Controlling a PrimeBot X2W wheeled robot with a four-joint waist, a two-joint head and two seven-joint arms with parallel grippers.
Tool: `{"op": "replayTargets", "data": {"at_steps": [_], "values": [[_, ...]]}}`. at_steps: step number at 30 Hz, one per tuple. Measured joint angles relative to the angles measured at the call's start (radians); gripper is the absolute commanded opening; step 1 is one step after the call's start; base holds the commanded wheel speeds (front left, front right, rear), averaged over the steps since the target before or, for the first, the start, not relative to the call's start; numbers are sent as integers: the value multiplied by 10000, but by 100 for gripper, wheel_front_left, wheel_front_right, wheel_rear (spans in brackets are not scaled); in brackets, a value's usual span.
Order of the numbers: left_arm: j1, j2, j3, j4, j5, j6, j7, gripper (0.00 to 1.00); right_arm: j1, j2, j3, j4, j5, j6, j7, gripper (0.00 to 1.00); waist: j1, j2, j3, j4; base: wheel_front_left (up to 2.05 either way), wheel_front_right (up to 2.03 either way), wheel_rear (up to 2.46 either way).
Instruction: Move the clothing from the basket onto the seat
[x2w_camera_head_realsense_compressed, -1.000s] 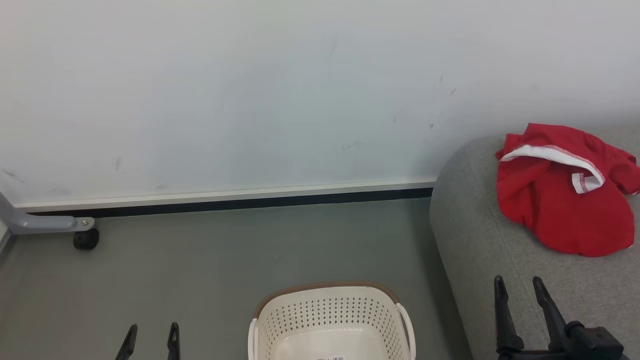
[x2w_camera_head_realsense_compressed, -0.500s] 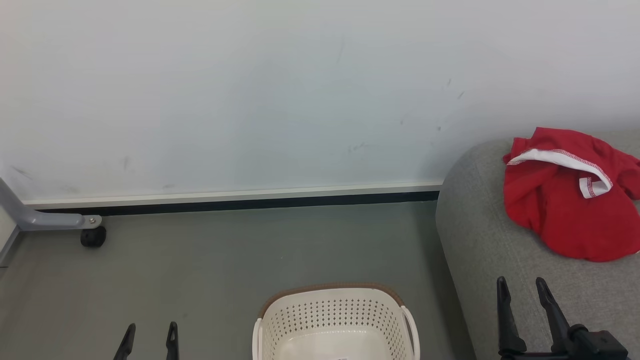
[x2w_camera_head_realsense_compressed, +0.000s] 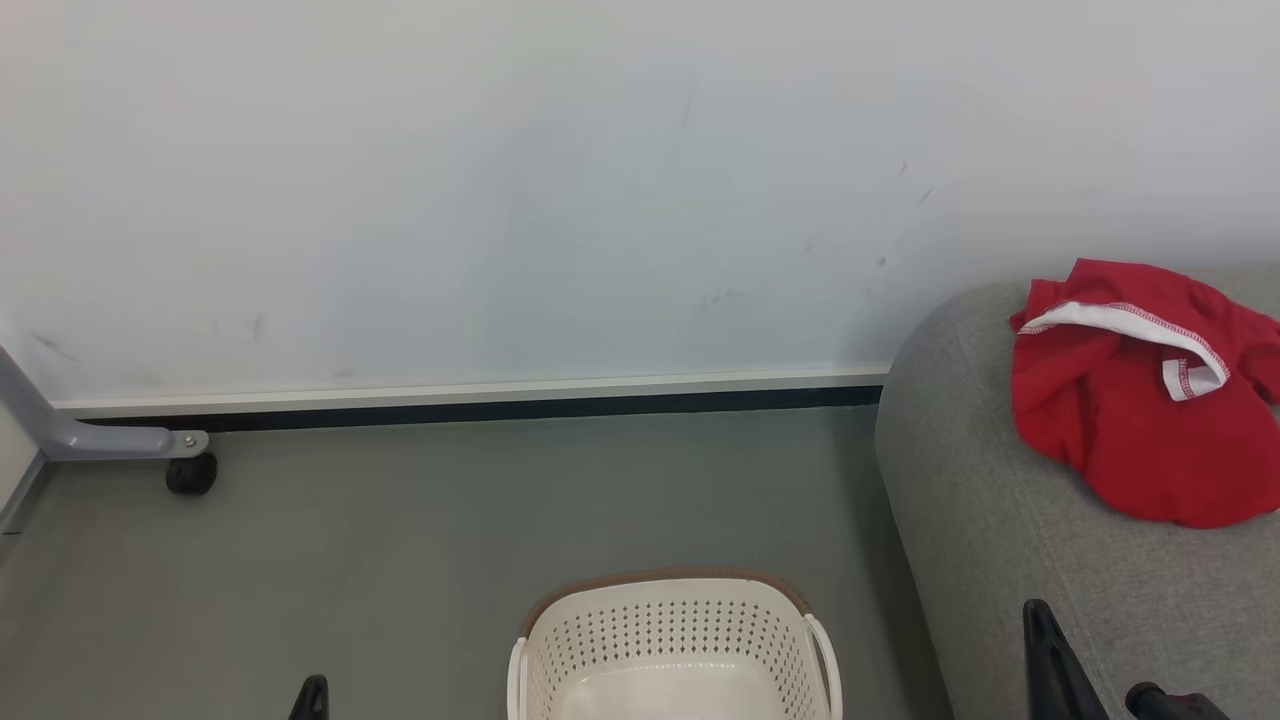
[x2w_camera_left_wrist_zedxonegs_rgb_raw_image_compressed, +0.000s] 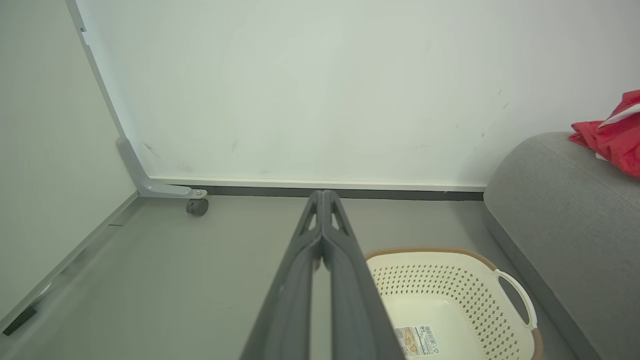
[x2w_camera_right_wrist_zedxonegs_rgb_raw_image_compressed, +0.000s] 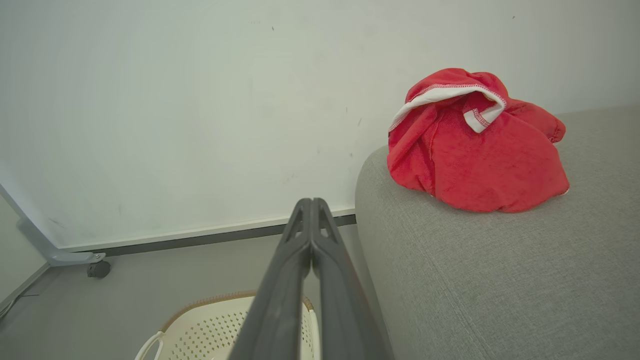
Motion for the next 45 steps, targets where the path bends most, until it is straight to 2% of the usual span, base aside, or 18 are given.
{"op": "replayTargets", "data": {"at_steps": [5,45], "values": [[-10,-52,148,61,-316,-88,121,0,-39,36,-148,59,359,82,102,0,0,0,43,-15,0,0,0],[-1005,-669,1154,692,-5062,-970,1509,0,-731,330,-1346,763,5271,965,1503,0,0,0,319,-122,0,0,0]]}}
